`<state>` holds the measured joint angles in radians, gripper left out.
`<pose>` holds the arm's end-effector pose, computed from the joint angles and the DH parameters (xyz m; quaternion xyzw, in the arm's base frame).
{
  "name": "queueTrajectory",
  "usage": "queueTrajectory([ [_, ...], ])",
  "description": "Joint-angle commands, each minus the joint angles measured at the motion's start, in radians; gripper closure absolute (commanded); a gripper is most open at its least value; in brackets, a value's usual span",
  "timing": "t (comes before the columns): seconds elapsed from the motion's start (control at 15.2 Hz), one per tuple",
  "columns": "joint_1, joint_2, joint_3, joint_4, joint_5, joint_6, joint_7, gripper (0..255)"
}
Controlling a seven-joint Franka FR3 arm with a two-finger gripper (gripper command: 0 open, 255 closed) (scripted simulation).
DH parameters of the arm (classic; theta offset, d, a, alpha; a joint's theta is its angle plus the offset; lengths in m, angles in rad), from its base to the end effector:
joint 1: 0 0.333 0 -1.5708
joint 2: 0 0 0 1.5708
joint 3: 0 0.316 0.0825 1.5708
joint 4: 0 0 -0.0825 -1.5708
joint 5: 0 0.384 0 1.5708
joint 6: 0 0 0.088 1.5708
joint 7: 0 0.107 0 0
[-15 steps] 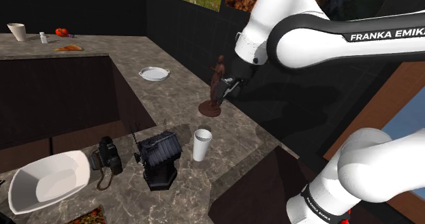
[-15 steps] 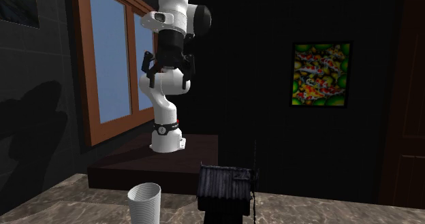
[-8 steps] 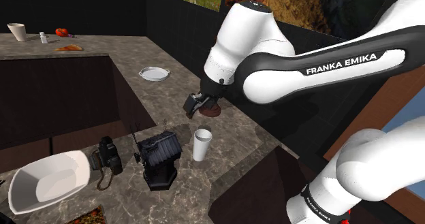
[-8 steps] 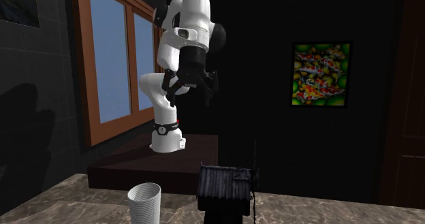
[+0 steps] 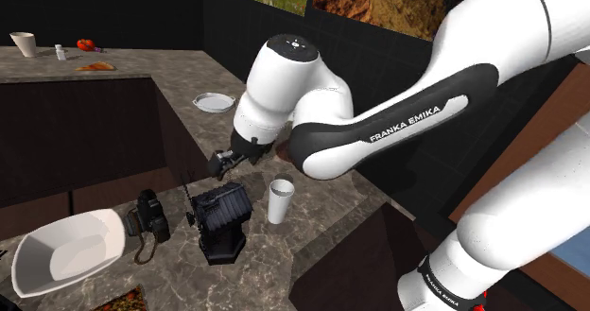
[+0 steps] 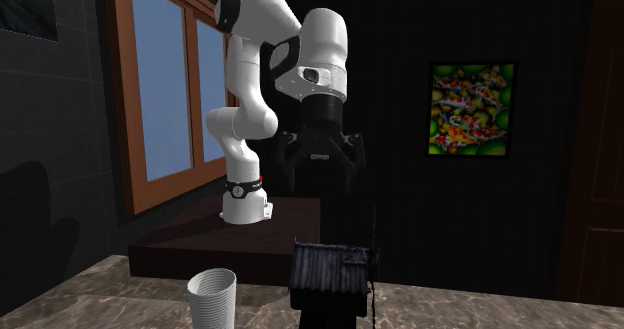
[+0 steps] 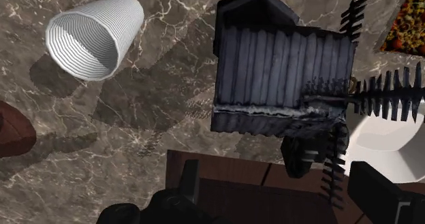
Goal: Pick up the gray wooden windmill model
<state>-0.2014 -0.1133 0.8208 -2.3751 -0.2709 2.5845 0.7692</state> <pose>0.4142 0.3043 0.3821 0.9817 0.0341 0.1870 0.0105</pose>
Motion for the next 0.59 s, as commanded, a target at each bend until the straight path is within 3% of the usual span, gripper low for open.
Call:
queueTrajectory([
  [0.0, -0.046, 0.117, 0.059, 0.062, -0.205, 0.009, 0.176, 0],
  [0.13, -0.022, 0.241, 0.058, 0.137, -0.404, -0.019, 0.340, 0],
  [0.26, 0.050, 0.348, 0.012, 0.215, -0.551, -0.053, 0.459, 0],
  [0.46, 0.164, 0.482, -0.060, 0.335, -0.701, -0.099, 0.579, 0],
  [0.53, 0.170, 0.487, -0.065, 0.340, -0.705, -0.100, 0.582, 0],
])
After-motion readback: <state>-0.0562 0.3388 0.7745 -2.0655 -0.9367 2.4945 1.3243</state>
